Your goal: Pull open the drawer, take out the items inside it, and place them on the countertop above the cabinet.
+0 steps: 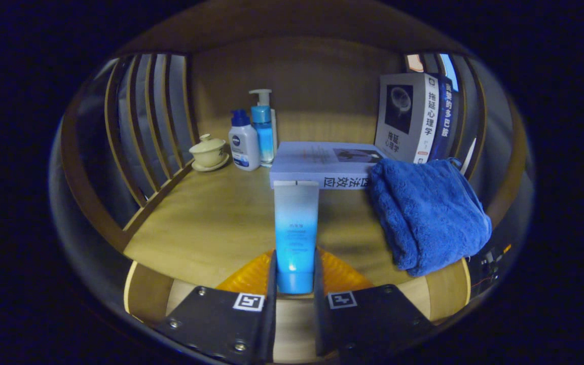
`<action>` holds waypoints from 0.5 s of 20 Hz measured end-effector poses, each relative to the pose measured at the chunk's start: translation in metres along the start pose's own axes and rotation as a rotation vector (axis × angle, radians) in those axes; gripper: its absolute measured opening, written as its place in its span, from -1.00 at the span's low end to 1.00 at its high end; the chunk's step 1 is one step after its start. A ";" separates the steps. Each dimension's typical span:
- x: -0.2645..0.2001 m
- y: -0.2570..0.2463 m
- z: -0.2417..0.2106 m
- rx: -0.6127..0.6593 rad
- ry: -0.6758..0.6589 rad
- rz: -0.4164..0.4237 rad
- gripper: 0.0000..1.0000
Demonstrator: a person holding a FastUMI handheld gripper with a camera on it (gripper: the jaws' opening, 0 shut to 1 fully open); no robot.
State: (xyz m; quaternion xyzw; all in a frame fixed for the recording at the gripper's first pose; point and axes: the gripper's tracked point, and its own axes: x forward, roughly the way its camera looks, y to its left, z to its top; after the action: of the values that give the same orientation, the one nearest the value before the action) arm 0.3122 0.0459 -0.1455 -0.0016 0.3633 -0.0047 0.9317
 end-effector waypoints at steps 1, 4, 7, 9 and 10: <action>0.001 -0.001 0.002 0.007 -0.007 -0.006 -0.38; 0.010 -0.004 0.007 0.009 -0.034 -0.031 -0.37; 0.019 -0.006 0.006 0.015 -0.035 -0.051 -0.38; 0.025 -0.007 0.005 0.015 -0.031 -0.064 -0.37; 0.026 -0.008 0.007 0.019 -0.044 -0.068 -0.37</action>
State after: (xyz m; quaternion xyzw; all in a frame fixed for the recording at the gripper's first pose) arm 0.3360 0.0381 -0.1579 -0.0054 0.3423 -0.0399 0.9387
